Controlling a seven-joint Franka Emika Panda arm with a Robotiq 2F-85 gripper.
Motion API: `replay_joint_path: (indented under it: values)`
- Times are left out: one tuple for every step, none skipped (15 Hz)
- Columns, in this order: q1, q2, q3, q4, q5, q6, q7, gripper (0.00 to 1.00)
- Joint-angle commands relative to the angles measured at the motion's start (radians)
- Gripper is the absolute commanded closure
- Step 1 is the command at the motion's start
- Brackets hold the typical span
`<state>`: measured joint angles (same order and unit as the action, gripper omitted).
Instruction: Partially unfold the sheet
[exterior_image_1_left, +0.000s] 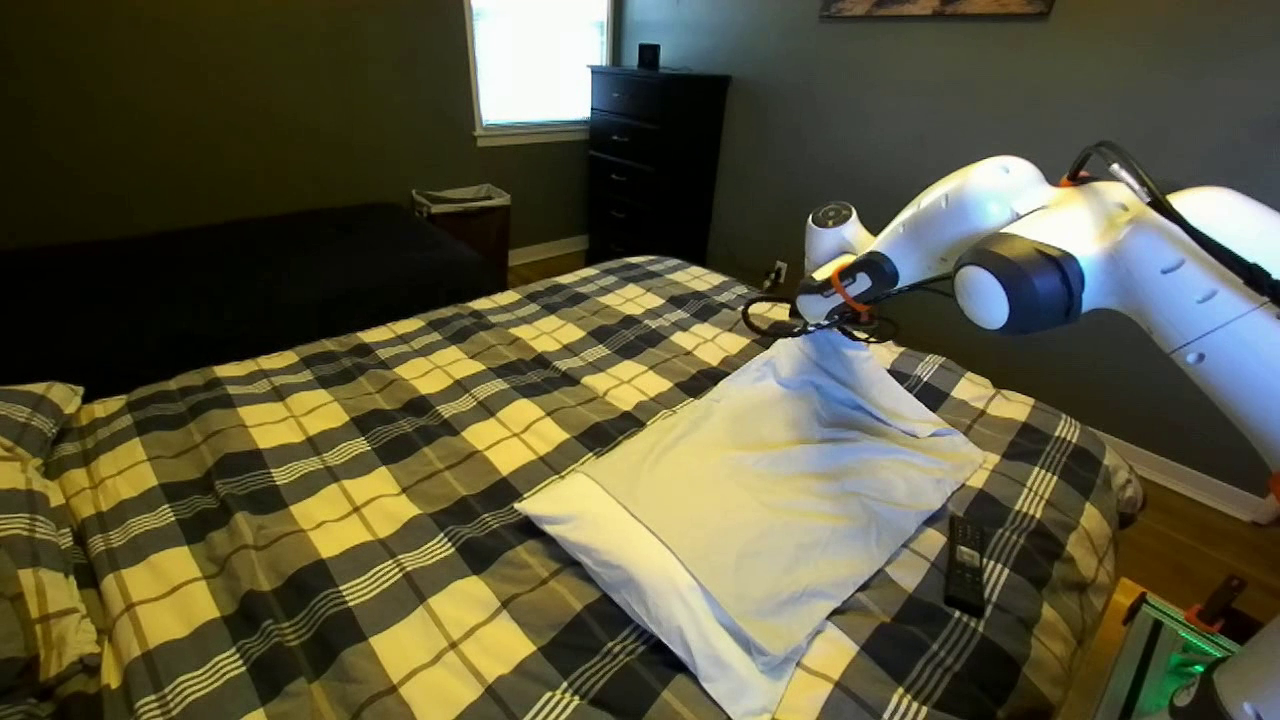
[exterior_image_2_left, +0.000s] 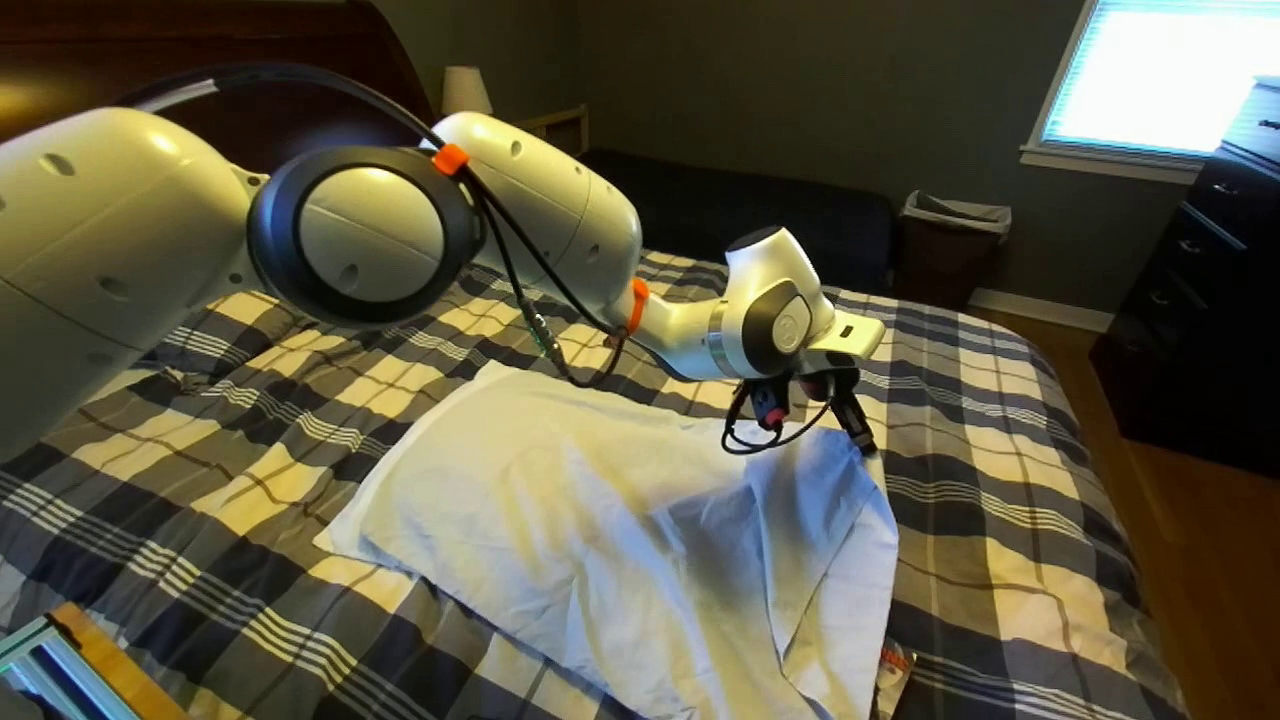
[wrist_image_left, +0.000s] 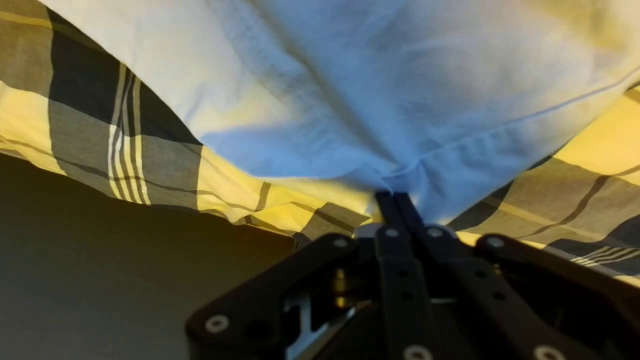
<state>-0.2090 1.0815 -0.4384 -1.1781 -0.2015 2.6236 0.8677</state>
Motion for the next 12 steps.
replay_joint_path:
  values:
    - [-0.022,0.109,-0.023,0.166,0.040,-0.059,0.019,1.00]
    - [-0.029,0.122,-0.024,0.193,0.042,-0.074,0.025,1.00]
    - [-0.037,0.133,-0.022,0.215,0.045,-0.084,0.027,1.00]
    - [-0.047,0.143,-0.016,0.240,0.051,-0.095,0.026,1.00]
    - [-0.054,0.154,-0.014,0.264,0.054,-0.108,0.030,1.00]
    - [-0.061,0.167,-0.013,0.292,0.055,-0.123,0.031,1.00]
    - [-0.065,0.178,-0.011,0.311,0.054,-0.138,0.030,1.00]
    - [-0.068,0.186,-0.011,0.327,0.052,-0.150,0.034,0.74]
    - [-0.069,0.181,-0.007,0.323,0.045,-0.156,0.038,0.73]
    - [-0.070,0.177,-0.007,0.318,0.045,-0.148,0.042,0.66]
    - [-0.072,0.171,-0.007,0.313,0.046,-0.138,0.046,0.60]
    - [-0.074,0.157,-0.003,0.298,0.048,-0.127,0.044,0.53]
